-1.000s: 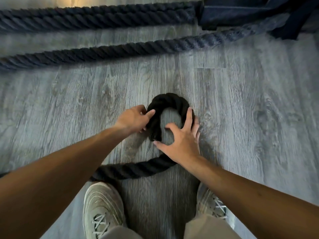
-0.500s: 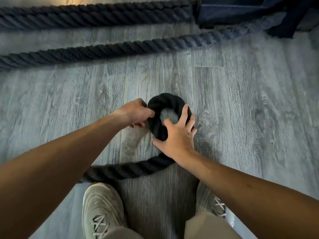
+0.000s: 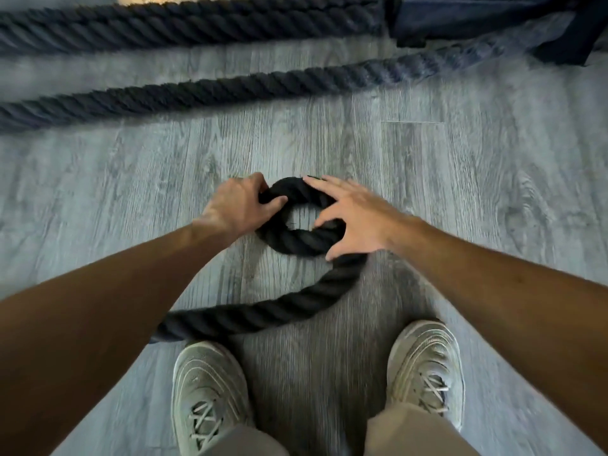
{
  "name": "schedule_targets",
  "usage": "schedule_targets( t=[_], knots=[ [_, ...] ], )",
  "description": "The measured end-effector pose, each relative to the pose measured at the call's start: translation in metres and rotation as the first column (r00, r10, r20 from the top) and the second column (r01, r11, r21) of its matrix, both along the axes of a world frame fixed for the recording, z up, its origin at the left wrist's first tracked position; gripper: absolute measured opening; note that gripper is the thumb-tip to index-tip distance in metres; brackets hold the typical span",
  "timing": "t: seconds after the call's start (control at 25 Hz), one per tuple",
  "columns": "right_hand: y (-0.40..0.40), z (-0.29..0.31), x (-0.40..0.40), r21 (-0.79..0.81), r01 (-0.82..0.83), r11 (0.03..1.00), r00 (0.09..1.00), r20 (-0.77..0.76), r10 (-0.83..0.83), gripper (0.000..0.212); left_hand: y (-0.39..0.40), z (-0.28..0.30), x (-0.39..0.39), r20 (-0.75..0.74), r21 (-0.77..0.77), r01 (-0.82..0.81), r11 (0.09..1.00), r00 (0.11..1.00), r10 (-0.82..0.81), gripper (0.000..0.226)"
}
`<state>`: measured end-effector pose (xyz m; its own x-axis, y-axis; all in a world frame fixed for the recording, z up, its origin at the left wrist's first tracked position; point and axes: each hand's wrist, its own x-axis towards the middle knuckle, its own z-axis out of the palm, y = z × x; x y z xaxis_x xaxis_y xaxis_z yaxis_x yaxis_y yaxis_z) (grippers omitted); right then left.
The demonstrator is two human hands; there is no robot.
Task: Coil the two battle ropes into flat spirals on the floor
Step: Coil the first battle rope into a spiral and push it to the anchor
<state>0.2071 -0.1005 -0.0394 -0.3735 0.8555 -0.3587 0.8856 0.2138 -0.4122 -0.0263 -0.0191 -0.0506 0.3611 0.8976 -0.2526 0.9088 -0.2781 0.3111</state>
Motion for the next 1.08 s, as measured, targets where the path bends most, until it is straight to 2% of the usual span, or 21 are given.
schedule_targets(
  t=[0.08, 0.16, 0.2, 0.24, 0.28, 0.32, 0.36, 0.44, 0.56, 0.68, 0.72, 0.76, 0.84, 0.88, 0.92, 0.96, 1.04, 1.08],
  knots=[
    [0.017, 0.011, 0.000, 0.091, 0.067, 0.994, 0.994, 0.081, -0.074, 0.090, -0.008, 0.001, -0.019, -0.022, -0.024, -0.128, 0.991, 0.992, 0.128, 0.051],
    [0.015, 0.014, -0.005, 0.151, 0.273, 0.950, 0.950, 0.112, -0.291, 0.109, -0.023, 0.000, -0.033, -0.086, -0.021, -0.229, 0.973, 0.970, 0.226, 0.055],
    [0.007, 0.010, -0.010, 0.119, 0.414, 0.902, 0.903, 0.073, -0.424, 0.112, -0.031, -0.001, -0.036, -0.129, -0.003, -0.252, 0.968, 0.960, 0.250, 0.059],
    [-0.006, 0.005, -0.017, 0.016, 0.582, 0.813, 0.813, -0.004, -0.582, 0.112, -0.037, -0.003, -0.038, -0.153, 0.006, -0.268, 0.964, 0.952, 0.265, 0.063],
    [-0.021, 0.000, -0.027, -0.146, 0.728, 0.669, 0.665, -0.086, -0.742, 0.112, -0.041, -0.003, -0.038, -0.165, 0.001, -0.276, 0.961, 0.948, 0.272, 0.066],
    [-0.037, -0.005, -0.039, -0.298, 0.801, 0.519, 0.503, -0.137, -0.854, 0.113, -0.041, -0.004, -0.036, -0.171, -0.020, -0.287, 0.958, 0.945, 0.279, 0.067],
    [-0.053, -0.010, -0.053, -0.394, 0.818, 0.419, 0.387, -0.163, -0.908, 0.115, -0.040, -0.003, -0.035, -0.171, -0.047, -0.303, 0.952, 0.941, 0.291, 0.067],
    [-0.072, -0.017, -0.077, -0.425, 0.832, 0.356, 0.321, -0.154, -0.934, 0.122, -0.039, 0.000, -0.031, -0.182, -0.065, -0.324, 0.944, 0.934, 0.308, 0.067],
    [-0.055, -0.017, -0.086, -0.337, 0.888, 0.313, 0.312, -0.058, -0.948, 0.126, -0.059, 0.001, -0.034, -0.192, -0.071, -0.293, 0.953, 0.942, 0.275, 0.069],
    [-0.026, -0.016, -0.074, -0.254, 0.863, 0.438, 0.440, -0.049, -0.896, 0.113, -0.094, 0.002, -0.037, -0.095, -0.353, -0.326, 0.877, 0.945, 0.313, 0.068],
    [-0.017, -0.016, -0.069, -0.240, 0.844, 0.480, 0.481, -0.058, -0.875, 0.109, -0.098, 0.004, -0.037, -0.087, -0.401, -0.325, 0.856, 0.944, 0.318, 0.069],
    [-0.010, -0.016, -0.065, -0.235, 0.829, 0.507, 0.506, -0.070, -0.860, 0.106, -0.094, 0.008, -0.035, -0.096, -0.368, -0.329, 0.870, 0.944, 0.316, 0.072],
    [-0.002, -0.016, -0.060, -0.249, 0.801, 0.544, 0.543, -0.080, -0.836, 0.108, -0.070, 0.012, -0.034, -0.124, -0.128, -0.320, 0.939, 0.944, 0.305, 0.075],
    [-0.001, -0.016, -0.059, -0.260, 0.782, 0.566, 0.566, -0.084, -0.820, 0.110, -0.054, 0.014, -0.035, -0.078, -0.036, -0.292, 0.956, 0.954, 0.289, 0.069],
    [-0.002, -0.016, -0.059, -0.262, 0.765, 0.588, 0.587, -0.089, -0.804, 0.111, -0.039, 0.017, -0.035, 0.003, -0.010, -0.252, 0.968, 0.968, 0.252, 0.057],
    [-0.004, -0.016, -0.059, -0.254, 0.755, 0.604, 0.601, -0.098, -0.793, 0.109, -0.027, 0.019, -0.034, 0.072, -0.047, -0.185, 0.982, 0.979, 0.188, 0.050],
    [-0.008, -0.013, -0.056, -0.251, 0.743, 0.621, 0.612, -0.119, -0.781, 0.111, -0.014, 0.014, -0.028, 0.129, -0.142, -0.025, 0.990, 0.991, 0.043, 0.051],
    [-0.011, -0.011, -0.053, -0.260, 0.735, 0.627, 0.615, -0.134, -0.777, 0.117, -0.012, 0.011, -0.024, 0.129, -0.139, 0.017, 0.990, 0.992, 0.002, 0.052]
  ],
)
